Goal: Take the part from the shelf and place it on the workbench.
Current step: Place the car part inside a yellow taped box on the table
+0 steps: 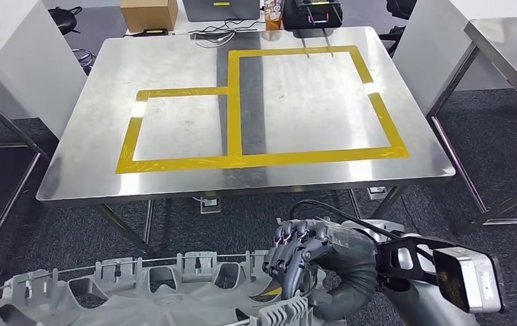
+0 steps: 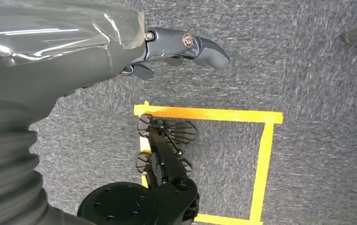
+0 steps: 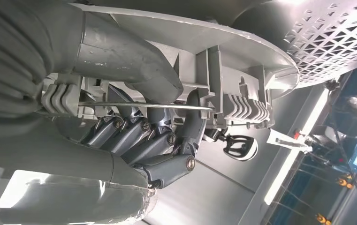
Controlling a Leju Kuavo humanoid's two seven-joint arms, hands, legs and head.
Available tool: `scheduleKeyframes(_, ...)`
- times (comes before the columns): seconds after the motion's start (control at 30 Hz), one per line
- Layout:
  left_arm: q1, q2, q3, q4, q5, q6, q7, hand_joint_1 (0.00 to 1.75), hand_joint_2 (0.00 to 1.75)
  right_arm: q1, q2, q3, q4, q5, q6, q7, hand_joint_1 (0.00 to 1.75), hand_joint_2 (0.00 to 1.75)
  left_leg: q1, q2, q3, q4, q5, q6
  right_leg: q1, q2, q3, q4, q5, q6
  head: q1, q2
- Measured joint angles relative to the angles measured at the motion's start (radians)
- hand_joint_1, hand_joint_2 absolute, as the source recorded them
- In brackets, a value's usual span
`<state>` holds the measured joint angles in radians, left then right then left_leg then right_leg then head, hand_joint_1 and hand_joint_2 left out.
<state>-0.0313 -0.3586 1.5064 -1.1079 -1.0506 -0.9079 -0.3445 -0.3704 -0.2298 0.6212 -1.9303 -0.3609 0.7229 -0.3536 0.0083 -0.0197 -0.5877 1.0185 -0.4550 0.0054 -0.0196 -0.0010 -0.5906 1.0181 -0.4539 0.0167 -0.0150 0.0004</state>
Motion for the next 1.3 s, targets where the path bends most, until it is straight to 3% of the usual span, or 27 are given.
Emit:
scheduleKeyframes(0.07, 0.0, 0.0, 0.0, 0.0, 0.0, -0.001, 0.0, 0.0, 1.75, -0.001, 0.0, -0.001, 0.0, 0.0, 0.0, 0.0, 1.69, 1.75, 0.004, 0.003, -0.014, 0.032, -0.02, -0.01, -0.004, 0.0, 0.006, -0.002, -0.001, -0.012, -0.002, 0.0)
scheduleKeyframes(0.1, 0.0, 0.0, 0.0, 0.0, 0.0, -0.001, -0.001, 0.0, 1.75, -0.001, 0.0, -0.001, 0.0, 0.0, 0.0, 0.0, 1.69, 1.75, 0.006, 0.005, -0.035, 0.074, -0.041, -0.015, -0.006, -0.001, 0.01, -0.003, -0.002, -0.017, -0.004, 0.0)
scheduleKeyframes(0.17, 0.0, 0.001, 0.0, 0.0, 0.0, -0.001, -0.001, 0.0, 1.75, -0.002, 0.001, -0.001, 0.0, -0.003, 0.0, 0.0, 1.69, 1.75, 0.008, 0.008, -0.107, 0.209, -0.093, -0.021, -0.003, -0.001, 0.013, -0.003, -0.005, -0.023, -0.006, 0.0)
scheduleKeyframes(0.2, 0.0, 0.001, 0.0, 0.0, 0.0, -0.001, -0.001, 0.0, 1.75, -0.002, 0.0, -0.001, 0.0, -0.004, -0.001, 0.001, 1.69, 1.75, 0.008, 0.009, -0.142, 0.265, -0.107, -0.022, -0.002, -0.001, 0.014, -0.003, -0.007, -0.024, -0.006, 0.0)
scheduleKeyframes(0.23, 0.001, 0.002, 0.0, 0.0, 0.0, -0.001, -0.001, 0.0, 1.75, -0.002, 0.0, 0.0, 0.0, -0.005, -0.002, 0.003, 1.69, 1.75, 0.008, 0.009, -0.162, 0.29, -0.103, -0.021, 0.0, -0.001, 0.016, -0.003, -0.009, -0.026, -0.006, 0.0)
scheduleKeyframes(0.27, 0.001, 0.002, 0.0, 0.0, 0.0, -0.002, -0.001, 0.0, 1.75, -0.002, 0.0, 0.0, 0.0, -0.006, -0.002, 0.004, 1.69, 1.75, 0.008, 0.009, -0.159, 0.267, -0.077, -0.018, 0.002, 0.0, 0.019, -0.003, -0.011, -0.027, -0.006, 0.0)
scheduleKeyframes(0.33, 0.001, 0.002, 0.0, -0.001, 0.0, -0.002, -0.001, 0.0, 1.75, -0.003, 0.0, 0.0, -0.001, -0.008, -0.005, 0.006, 1.69, 1.75, 0.004, 0.011, -0.106, 0.139, 0.0, -0.006, 0.004, 0.001, 0.028, -0.003, -0.017, -0.026, -0.006, 0.0)
scheduleKeyframes(0.4, 0.0, 0.004, 0.0, -0.002, -0.001, -0.002, -0.001, 0.0, 1.75, -0.005, 0.0, 0.0, -0.006, -0.011, -0.008, 0.009, 1.69, 1.75, -0.003, 0.014, -0.054, 0.033, 0.037, 0.008, 0.009, 0.001, 0.031, -0.003, -0.023, -0.021, -0.006, 0.0)
scheduleKeyframes(0.47, 0.0, 0.004, 0.0, -0.002, -0.003, -0.002, -0.002, 0.0, 1.75, -0.006, 0.0, 0.0, -0.009, -0.014, -0.011, 0.012, 1.69, 1.75, -0.01, 0.015, -0.04, 0.008, 0.034, 0.015, 0.011, 0.001, 0.031, -0.005, -0.026, -0.011, -0.006, 0.0)
scheduleKeyframes(0.57, 0.002, 0.004, 0.0, -0.003, -0.006, -0.006, -0.006, 0.0, 1.75, -0.006, -0.001, -0.001, -0.019, -0.016, -0.018, 0.019, 1.69, 1.75, -0.005, 0.012, -0.024, -0.014, 0.04, 0.028, 0.011, 0.0, 0.021, 0.016, -0.041, -0.001, -0.004, 0.0)
scheduleKeyframes(0.6, 0.001, 0.003, 0.0, -0.003, -0.007, -0.008, -0.008, 0.0, 1.75, -0.007, -0.002, -0.001, -0.022, -0.017, -0.02, 0.022, 1.69, 1.75, -0.002, 0.012, -0.017, -0.022, 0.041, 0.032, 0.011, 0.0, 0.001, 0.056, -0.058, -0.002, -0.003, 0.0)
scheduleKeyframes(0.67, 0.001, 0.002, 0.0, -0.003, -0.01, -0.011, -0.009, 0.0, 1.75, -0.006, -0.005, -0.002, -0.025, -0.018, -0.023, 0.023, 1.69, 1.75, -0.002, 0.012, -0.012, -0.024, 0.037, 0.039, 0.009, 0.0, -0.07, 0.186, -0.103, -0.005, -0.001, 0.0)
scheduleKeyframes(0.73, 0.001, 0.002, 0.0, -0.003, -0.016, -0.011, -0.011, 0.0, 1.75, 0.0, -0.008, -0.002, -0.025, -0.018, -0.024, 0.024, 1.69, 1.75, -0.003, 0.011, -0.008, -0.024, 0.032, 0.04, 0.006, 0.0, -0.13, 0.277, -0.12, 0.002, -0.001, 0.0)
scheduleKeyframes(0.77, 0.001, 0.002, 0.0, -0.003, -0.018, -0.011, -0.013, 0.0, 1.75, 0.002, -0.008, -0.002, -0.026, -0.017, -0.024, 0.025, 1.69, 1.75, -0.003, 0.009, -0.004, -0.023, 0.029, 0.039, 0.004, 0.0, -0.133, 0.268, -0.105, 0.012, -0.001, 0.0)
scheduleKeyframes(0.8, 0.001, 0.001, 0.0, -0.003, -0.021, -0.01, -0.014, 0.0, 1.75, 0.003, -0.009, -0.002, -0.026, -0.017, -0.024, 0.025, 1.69, 1.75, -0.002, 0.008, 0.001, -0.022, 0.025, 0.036, 0.001, 0.0, -0.117, 0.222, -0.077, 0.022, -0.001, 0.0)
scheduleKeyframes(0.83, 0.001, 0.001, 0.0, -0.003, -0.021, -0.01, -0.016, 0.0, 1.75, 0.003, -0.01, -0.002, -0.027, -0.016, -0.024, 0.026, 1.69, 1.75, -0.002, 0.006, 0.005, -0.019, 0.02, 0.032, -0.002, 0.0, -0.084, 0.145, -0.04, 0.032, -0.001, 0.0)
scheduleKeyframes(0.87, 0.001, 0.001, 0.0, -0.003, -0.022, -0.01, -0.017, 0.0, 1.75, 0.003, -0.01, -0.002, -0.028, -0.016, -0.024, 0.026, 1.69, 1.75, -0.003, 0.004, 0.008, -0.015, 0.014, 0.026, -0.002, 0.0, -0.052, 0.077, -0.011, 0.035, -0.001, 0.0)
scheduleKeyframes(0.93, 0.001, 0.002, 0.0, -0.003, -0.023, -0.009, -0.019, 0.0, 1.75, 0.003, -0.01, -0.004, -0.032, -0.016, -0.024, 0.027, 1.69, 1.75, -0.006, 0.002, 0.009, -0.006, 0.002, 0.015, -0.001, 0.0, -0.016, 0.001, 0.017, 0.023, -0.002, 0.0)
scheduleKeyframes(1.0, 0.0, 0.002, 0.0, -0.003, -0.023, -0.009, -0.02, 0.0, 1.75, 0.003, -0.011, -0.004, -0.034, -0.016, -0.024, 0.027, 1.69, 1.75, -0.006, 0.002, 0.009, -0.004, -0.004, 0.007, 0.002, 0.001, -0.015, -0.001, 0.015, 0.003, -0.002, 0.0)
scheduleKeyframes(1.07, 0.0, 0.002, 0.0, -0.004, -0.023, -0.009, -0.02, 0.0, 1.75, 0.003, -0.011, -0.005, -0.035, -0.016, -0.024, 0.028, 1.69, 1.75, -0.002, 0.004, 0.001, 0.013, -0.017, -0.003, -0.001, 0.001, -0.009, -0.003, 0.012, -0.01, -0.003, 0.0)
scheduleKeyframes(1.13, 0.0, 0.002, 0.0, -0.005, -0.024, -0.009, -0.021, 0.0, 1.75, 0.003, -0.01, -0.005, -0.037, -0.016, -0.024, 0.028, 1.69, 1.75, 0.003, 0.008, -0.041, 0.1, -0.058, -0.014, -0.005, 0.001, 0.0, -0.004, 0.005, -0.021, -0.006, 0.0)
scheduleKeyframes(1.2, 0.0, 0.002, 0.0, -0.005, -0.025, -0.009, -0.023, 0.0, 1.75, 0.003, -0.01, -0.004, -0.038, -0.016, -0.023, 0.028, 1.69, 1.75, 0.005, 0.012, -0.118, 0.239, -0.106, -0.021, -0.002, 0.001, 0.008, -0.004, -0.004, -0.029, -0.007, 0.0)
scheduleKeyframes(1.23, 0.0, 0.003, 0.0, -0.005, -0.025, -0.01, -0.024, 0.0, 1.75, 0.003, -0.01, -0.004, -0.038, -0.016, -0.023, 0.028, 1.69, 1.75, 0.005, 0.013, -0.15, 0.287, -0.114, -0.021, -0.001, 0.001, 0.013, -0.004, -0.009, -0.031, -0.007, 0.0)
scheduleKeyframes(1.27, 0.001, 0.003, 0.0, -0.005, -0.026, -0.011, -0.025, 0.0, 1.75, 0.003, -0.01, -0.004, -0.038, -0.016, -0.023, 0.028, 1.69, 1.75, 0.005, 0.014, -0.162, 0.295, -0.1, -0.02, 0.001, 0.001, 0.019, -0.004, -0.014, -0.031, -0.007, 0.0)
scheduleKeyframes(1.3, 0.001, 0.003, 0.0, -0.006, -0.026, -0.012, -0.027, 0.0, 1.75, 0.003, -0.01, -0.004, -0.038, -0.016, -0.023, 0.028, 1.69, 1.75, 0.004, 0.014, -0.155, 0.263, -0.069, -0.016, 0.002, 0.002, 0.027, -0.004, -0.019, -0.03, -0.007, 0.0)
